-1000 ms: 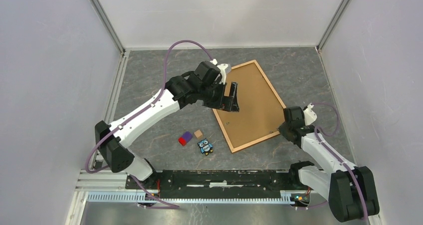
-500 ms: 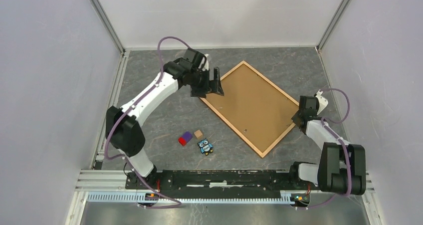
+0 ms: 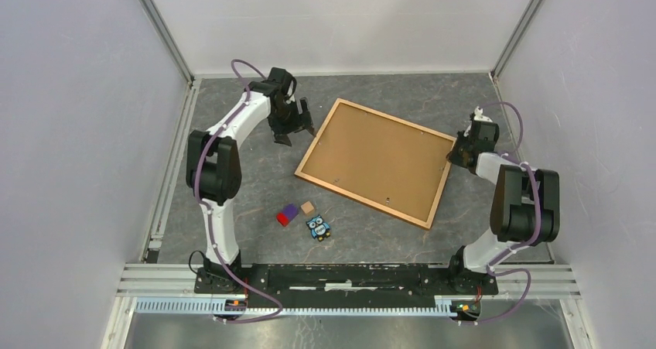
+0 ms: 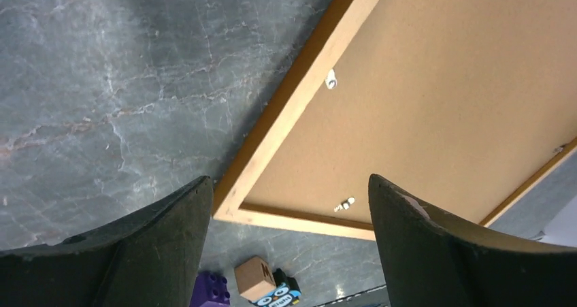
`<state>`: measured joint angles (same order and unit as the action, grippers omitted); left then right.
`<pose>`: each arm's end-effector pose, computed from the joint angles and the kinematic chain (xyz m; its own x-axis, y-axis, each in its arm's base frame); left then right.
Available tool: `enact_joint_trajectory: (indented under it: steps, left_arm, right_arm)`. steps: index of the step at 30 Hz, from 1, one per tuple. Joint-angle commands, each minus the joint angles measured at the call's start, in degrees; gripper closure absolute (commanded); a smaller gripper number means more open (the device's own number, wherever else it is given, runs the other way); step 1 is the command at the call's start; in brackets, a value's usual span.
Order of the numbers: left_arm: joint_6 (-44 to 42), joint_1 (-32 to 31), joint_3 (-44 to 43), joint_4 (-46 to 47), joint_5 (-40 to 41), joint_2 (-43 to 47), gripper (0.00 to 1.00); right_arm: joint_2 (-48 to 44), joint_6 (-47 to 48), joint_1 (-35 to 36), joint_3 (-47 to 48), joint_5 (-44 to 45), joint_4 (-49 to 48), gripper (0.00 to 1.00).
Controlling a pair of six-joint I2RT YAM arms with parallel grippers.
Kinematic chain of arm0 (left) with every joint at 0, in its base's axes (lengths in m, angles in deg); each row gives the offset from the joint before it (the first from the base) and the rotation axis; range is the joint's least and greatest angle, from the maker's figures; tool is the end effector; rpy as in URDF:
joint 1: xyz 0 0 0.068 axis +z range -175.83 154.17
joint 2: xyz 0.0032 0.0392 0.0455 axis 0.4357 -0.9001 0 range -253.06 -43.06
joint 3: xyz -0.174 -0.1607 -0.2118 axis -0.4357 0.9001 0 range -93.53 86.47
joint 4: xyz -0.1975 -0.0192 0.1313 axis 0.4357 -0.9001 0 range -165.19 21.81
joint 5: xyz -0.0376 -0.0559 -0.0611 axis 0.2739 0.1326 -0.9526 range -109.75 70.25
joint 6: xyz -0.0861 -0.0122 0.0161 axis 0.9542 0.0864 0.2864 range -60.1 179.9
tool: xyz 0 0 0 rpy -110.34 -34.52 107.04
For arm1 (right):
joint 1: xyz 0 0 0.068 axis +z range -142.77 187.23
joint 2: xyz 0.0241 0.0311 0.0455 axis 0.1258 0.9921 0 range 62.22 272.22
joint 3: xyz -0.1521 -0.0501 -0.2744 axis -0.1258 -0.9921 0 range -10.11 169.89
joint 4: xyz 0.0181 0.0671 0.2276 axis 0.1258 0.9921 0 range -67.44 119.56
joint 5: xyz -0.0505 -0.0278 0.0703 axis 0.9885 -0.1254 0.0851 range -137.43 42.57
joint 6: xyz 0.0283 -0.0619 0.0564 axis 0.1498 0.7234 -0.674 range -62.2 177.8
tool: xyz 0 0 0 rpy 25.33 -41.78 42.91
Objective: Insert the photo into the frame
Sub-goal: Adjust the photo frame at the center of the board.
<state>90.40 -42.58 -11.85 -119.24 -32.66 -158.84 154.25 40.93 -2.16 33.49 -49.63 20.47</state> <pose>0.4139 -0.1431 0.2439 -0.9501 -0.2307 -0.2101 -0.1427 0.9200 -0.3650 0.3230 -0.0504 0.1885 -0.6435 0.4002 -0.6525 0.3381 0.9134 0.2268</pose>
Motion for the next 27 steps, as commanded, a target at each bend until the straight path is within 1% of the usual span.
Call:
enact_joint_trajectory:
  steps: [1,3,4,5,7,9,10,14,16,19,22,24,27]
  left_arm:
    - [-1.8,-0.4,-2.5,-1.4,2.1,-3.2,0.13]
    - [-1.3,-0.9,-0.2,1.5,0.6,-3.2,0.16]
    - [-1.4,-1.1,0.7,2.4,0.4,-3.4,0.15]
    - [-2.3,-1.4,0.9,2.8,0.5,-3.7,0.15]
    - [-4.1,-1.6,0.2,2.2,1.9,-5.4,0.13]
    - [-4.5,-1.6,0.1,2.3,2.7,-6.9,0.14]
    - [-4.1,-1.6,0.1,2.3,2.3,-7.5,0.16]
    - [-0.5,-2.0,3.5,5.7,-5.9,-7.8,0.25]
    - [0.7,-2.1,5.1,6.6,-8.3,-8.0,0.29]
    - [1.1,-3.1,7.4,6.6,-6.5,-7.1,0.37]
    - [1.3,-3.4,10.0,4.7,-3.6,-5.5,0.44]
    - [2.2,-3.1,12.1,4.0,-3.4,-3.3,0.5]
    - [2.6,-3.0,16.8,6.5,-4.9,0.6,0.51]
  right_arm:
    - [2.8,6.6,0.2,2.8,-4.7,2.0,0.79]
    - [2.2,6.5,0.2,2.9,-5.0,1.9,0.56]
    - [1.9,6.3,0.2,2.9,-5.3,2.0,0.41]
    - [1.4,5.8,0.4,2.7,-5.7,3.6,0.3]
    - [0.0,4.6,1.1,2.0,-8.2,3.8,0.13]
    - [-1.9,4.1,2.8,1.2,-8.2,4.9,0.03]
    - [-3.1,4.1,3.9,1.1,-7.2,5.6,0.02]
    - [-8.1,1.7,7.3,1.3,-0.2,10.8,0.02]
    - [-10.0,-0.7,7.3,1.1,0.0,13.4,0.02]
    - [-10.5,-1.3,6.4,0.5,-3.3,15.8,0.02]
    - [-11.2,-0.5,3.8,-2.7,-8.4,14.6,0.02]
    - [-12.4,0.9,2.2,-5.2,-10.7,13.9,0.02]
    - [-14.4,3.0,0.9,-7.5,-8.9,14.0,0.02]
